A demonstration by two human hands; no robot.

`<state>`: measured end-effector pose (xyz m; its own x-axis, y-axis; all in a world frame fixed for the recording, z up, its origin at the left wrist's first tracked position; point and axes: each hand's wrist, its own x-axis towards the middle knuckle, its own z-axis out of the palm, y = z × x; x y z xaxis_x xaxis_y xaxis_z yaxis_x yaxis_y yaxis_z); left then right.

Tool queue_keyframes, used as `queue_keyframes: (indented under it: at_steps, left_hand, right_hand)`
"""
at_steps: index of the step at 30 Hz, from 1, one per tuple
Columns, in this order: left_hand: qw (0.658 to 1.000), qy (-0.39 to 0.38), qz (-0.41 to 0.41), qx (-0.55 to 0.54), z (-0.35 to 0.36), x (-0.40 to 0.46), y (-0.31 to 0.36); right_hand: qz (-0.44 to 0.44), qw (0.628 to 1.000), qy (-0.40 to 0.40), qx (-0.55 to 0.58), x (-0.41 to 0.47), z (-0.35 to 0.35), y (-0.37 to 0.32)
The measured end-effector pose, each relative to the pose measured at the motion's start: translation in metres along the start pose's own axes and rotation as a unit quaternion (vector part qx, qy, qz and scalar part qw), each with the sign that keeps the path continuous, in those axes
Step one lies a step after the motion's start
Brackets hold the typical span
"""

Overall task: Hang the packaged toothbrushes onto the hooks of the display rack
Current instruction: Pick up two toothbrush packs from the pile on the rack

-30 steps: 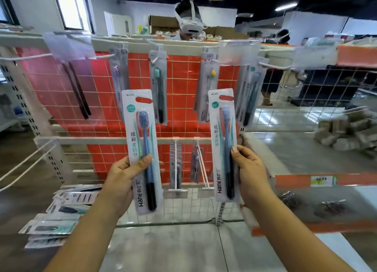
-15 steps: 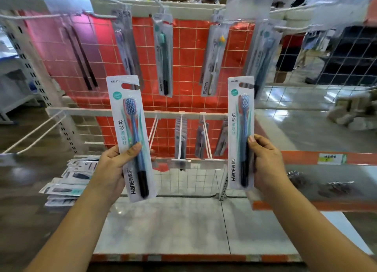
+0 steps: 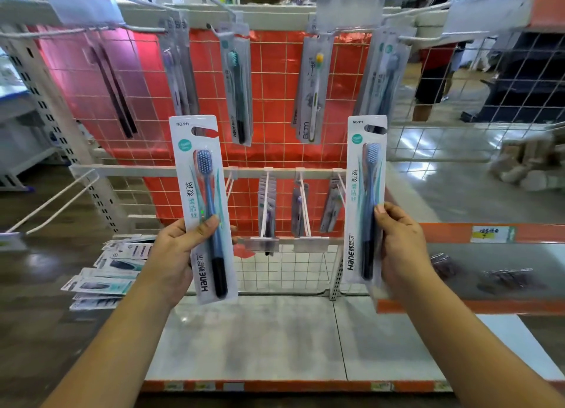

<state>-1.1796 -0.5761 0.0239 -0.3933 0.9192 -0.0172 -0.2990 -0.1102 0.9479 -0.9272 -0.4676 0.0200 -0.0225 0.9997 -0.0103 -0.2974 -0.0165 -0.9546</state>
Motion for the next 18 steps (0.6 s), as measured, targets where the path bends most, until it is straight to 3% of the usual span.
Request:
queue_keyframes:
  at_steps: [18]
  left_hand:
    - [1.000, -0.012, 0.021, -0.001, 0.031, 0.014, 0.005]
  right_hand:
    - [-0.016, 1.000, -0.005, -0.010, 0.021, -0.006, -0.017]
